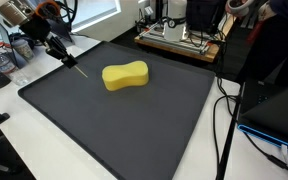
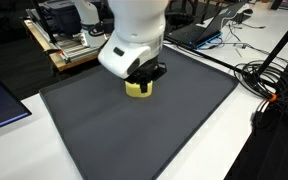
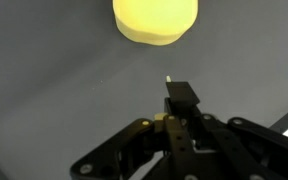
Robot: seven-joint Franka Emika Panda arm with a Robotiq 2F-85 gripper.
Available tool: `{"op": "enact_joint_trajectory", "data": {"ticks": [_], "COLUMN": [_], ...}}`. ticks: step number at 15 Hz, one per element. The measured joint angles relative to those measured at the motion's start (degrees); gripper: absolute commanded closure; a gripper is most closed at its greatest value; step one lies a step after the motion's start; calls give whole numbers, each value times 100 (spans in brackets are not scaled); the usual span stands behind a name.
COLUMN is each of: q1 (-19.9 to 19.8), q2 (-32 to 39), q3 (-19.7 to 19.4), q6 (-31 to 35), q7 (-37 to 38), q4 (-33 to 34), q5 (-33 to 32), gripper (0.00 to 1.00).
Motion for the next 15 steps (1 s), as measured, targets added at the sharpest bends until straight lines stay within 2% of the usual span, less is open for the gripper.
{"op": "enact_joint_trajectory", "data": {"ticks": [5, 8, 11, 15], "q1": [-567, -816, -995, -1035], "q2": [141, 79, -172, -778], "q3": [125, 141, 137, 128], "q6": [23, 264, 633, 1342], "q7": [-45, -85, -212, -716], "q4": [-87, -307, -771, -1787], "q5": [641, 961, 1089, 1091], "gripper": [97, 97, 97, 97]}}
